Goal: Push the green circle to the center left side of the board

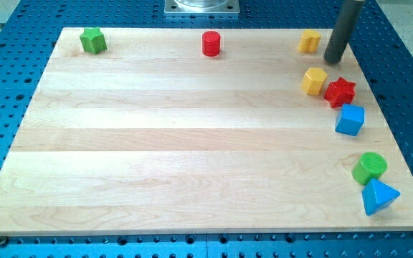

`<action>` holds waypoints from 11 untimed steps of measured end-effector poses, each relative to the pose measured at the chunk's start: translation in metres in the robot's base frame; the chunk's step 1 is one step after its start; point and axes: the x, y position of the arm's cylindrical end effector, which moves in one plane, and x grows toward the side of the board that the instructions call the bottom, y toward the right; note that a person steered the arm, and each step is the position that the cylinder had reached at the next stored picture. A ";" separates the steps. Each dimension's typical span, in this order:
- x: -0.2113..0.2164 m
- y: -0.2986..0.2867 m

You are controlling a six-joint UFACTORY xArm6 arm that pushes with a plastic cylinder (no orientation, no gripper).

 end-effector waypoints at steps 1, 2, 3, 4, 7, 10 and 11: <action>0.020 0.019; 0.058 0.066; 0.177 0.069; 0.253 0.029; 0.211 -0.186; 0.167 -0.363; 0.167 -0.424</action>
